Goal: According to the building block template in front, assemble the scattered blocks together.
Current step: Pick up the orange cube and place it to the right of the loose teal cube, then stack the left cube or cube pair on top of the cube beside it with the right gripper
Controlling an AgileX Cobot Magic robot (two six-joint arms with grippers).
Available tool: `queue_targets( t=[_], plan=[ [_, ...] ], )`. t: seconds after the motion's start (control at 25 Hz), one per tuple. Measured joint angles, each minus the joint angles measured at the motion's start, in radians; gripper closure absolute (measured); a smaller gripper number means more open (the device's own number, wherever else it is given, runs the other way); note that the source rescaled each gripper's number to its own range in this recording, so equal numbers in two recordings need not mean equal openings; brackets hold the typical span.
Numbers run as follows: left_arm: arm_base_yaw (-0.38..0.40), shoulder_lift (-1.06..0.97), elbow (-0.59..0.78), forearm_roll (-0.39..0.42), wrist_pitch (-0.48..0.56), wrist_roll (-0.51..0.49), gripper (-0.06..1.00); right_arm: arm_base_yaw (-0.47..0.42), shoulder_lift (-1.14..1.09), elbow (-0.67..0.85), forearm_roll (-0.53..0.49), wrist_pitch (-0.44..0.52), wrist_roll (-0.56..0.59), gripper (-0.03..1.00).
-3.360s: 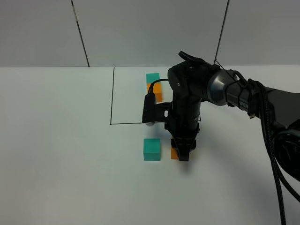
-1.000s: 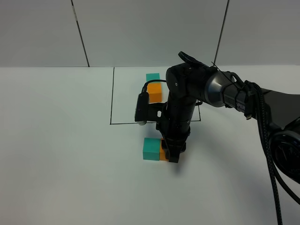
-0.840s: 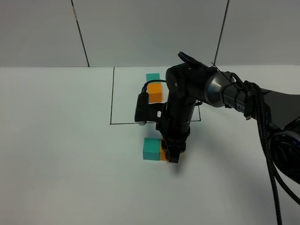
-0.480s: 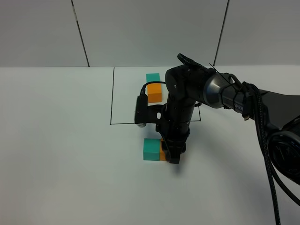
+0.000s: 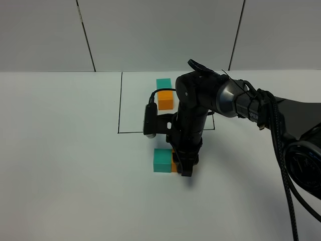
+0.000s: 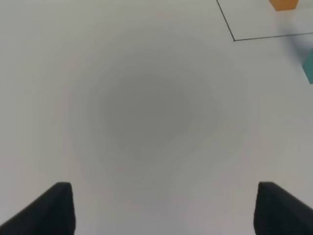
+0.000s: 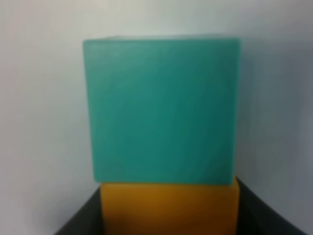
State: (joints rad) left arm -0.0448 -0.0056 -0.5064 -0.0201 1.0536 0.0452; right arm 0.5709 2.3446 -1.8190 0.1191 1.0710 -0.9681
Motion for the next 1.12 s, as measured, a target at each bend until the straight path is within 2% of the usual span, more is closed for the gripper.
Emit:
queue_targets(
  t=[0.2,0.28,0.4,0.52,0.64,0.76,0.92,1.04,1.12],
  plan=[
    [0.000,0.000,0.000,0.000,0.000,0.000,0.27,0.000,-0.003,0.000,0.000,-0.003,-0.001,0.94],
    [0.000,0.000,0.000,0.000,0.000,0.000,0.27,0.000,-0.008,0.002,0.001,-0.005,0.002,0.87],
    [0.000,0.000,0.000,0.000,0.000,0.000,0.27,0.001,-0.034,0.003,0.002,-0.001,0.032,0.59],
    [0.000,0.000,0.000,0.000,0.000,0.000,0.27,0.001,-0.091,0.003,0.002,0.021,0.124,0.31],
    [0.000,0.000,0.000,0.000,-0.001,0.000,0.27,-0.003,-0.167,0.003,0.003,0.040,0.259,0.16],
    [0.000,0.000,0.000,0.000,-0.001,0.000,0.27,-0.034,-0.246,0.003,-0.006,0.050,0.448,0.13],
    [0.000,0.000,0.000,0.000,-0.001,0.000,0.27,-0.119,-0.351,0.054,-0.069,0.023,0.669,0.15],
    [0.000,0.000,0.000,0.000,-0.001,0.000,0.27,-0.183,-0.447,0.178,-0.126,-0.088,0.773,0.16],
    [0.000,0.000,0.000,0.000,-0.001,0.000,0.27,-0.223,-0.526,0.287,-0.153,-0.200,0.832,0.16]
  ],
)
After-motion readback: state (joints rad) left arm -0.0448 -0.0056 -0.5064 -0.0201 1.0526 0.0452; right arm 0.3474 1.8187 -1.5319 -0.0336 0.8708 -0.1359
